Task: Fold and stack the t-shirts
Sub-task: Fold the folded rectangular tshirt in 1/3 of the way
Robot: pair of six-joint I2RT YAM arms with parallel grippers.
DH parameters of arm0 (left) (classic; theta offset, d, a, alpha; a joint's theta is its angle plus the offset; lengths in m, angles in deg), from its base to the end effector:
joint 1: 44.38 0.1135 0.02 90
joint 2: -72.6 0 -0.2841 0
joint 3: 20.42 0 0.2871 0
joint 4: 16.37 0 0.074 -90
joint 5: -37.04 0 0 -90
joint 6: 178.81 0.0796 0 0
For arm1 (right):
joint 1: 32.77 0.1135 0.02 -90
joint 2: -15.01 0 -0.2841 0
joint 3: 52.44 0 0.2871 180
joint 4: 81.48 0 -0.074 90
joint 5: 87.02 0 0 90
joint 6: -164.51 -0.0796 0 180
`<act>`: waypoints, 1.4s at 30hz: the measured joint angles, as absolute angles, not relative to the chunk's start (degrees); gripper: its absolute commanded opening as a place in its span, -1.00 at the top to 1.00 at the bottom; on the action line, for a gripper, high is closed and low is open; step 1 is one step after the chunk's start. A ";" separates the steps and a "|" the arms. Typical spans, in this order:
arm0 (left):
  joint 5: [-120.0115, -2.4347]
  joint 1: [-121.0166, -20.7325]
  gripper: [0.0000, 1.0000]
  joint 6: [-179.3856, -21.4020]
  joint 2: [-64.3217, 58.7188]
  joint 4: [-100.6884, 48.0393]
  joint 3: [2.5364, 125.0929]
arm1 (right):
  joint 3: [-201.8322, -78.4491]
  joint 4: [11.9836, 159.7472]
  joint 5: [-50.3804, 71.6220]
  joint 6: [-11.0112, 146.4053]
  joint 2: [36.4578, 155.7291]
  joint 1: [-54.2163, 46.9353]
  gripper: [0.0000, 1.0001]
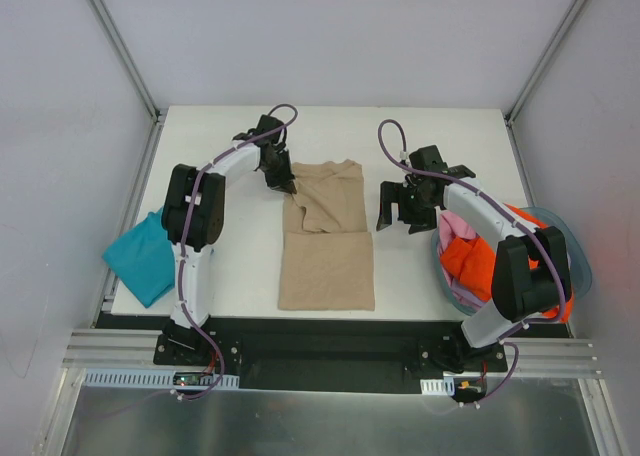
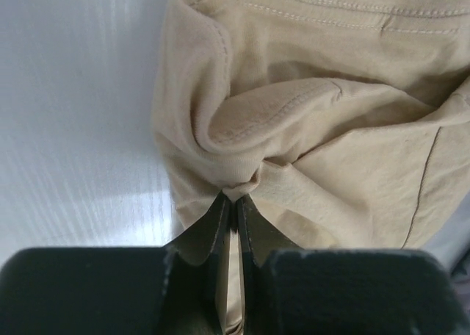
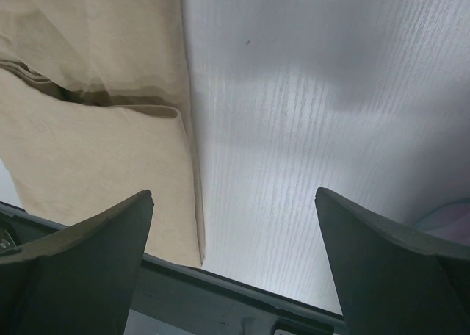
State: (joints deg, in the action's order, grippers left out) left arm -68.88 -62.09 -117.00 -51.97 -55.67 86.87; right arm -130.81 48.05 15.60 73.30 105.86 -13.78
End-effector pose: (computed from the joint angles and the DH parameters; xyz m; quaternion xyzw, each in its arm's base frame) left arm 0.5061 -0.1845 0.1365 -0.0470 0.9482 -0.2332 0.2105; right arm 0.3475 0.1380 0.2004 -0.1747 0.9508 0.1460 0.2101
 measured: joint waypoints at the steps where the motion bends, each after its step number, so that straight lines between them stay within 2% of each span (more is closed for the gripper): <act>1: -68.71 -62.09 0.91 -116.61 -51.73 -56.02 86.87 | -130.81 48.07 15.60 73.30 105.88 -13.78 -0.93; 6: -68.34 -62.09 0.92 -115.32 -50.81 -57.49 87.04 | -130.81 48.05 15.60 73.30 105.88 -13.78 -0.93; 10: -68.78 -62.07 0.72 -114.66 -50.77 -58.78 87.96 | -130.81 48.05 15.60 73.30 105.88 -13.78 -0.93; 14: -68.95 -62.09 0.67 -114.27 -50.77 -59.67 88.50 | -130.81 48.07 15.60 73.30 105.88 -13.78 -0.93; 18: -69.23 -62.07 0.78 -113.79 -50.77 -60.66 88.66 | -130.81 48.05 15.62 73.30 105.88 -13.78 -0.93; 21: -69.87 -62.09 0.99 -113.46 -50.77 -60.98 88.70 | -130.81 48.07 15.62 73.30 105.88 -13.78 -0.93; 29: -69.98 -62.09 1.00 -113.02 -50.79 -61.75 89.86 | -130.81 48.05 15.62 73.30 105.88 -13.78 -0.93; 42: -63.60 -62.26 1.00 -108.98 -50.83 -62.16 96.68 | -130.81 48.05 15.60 73.32 105.88 -13.78 -0.93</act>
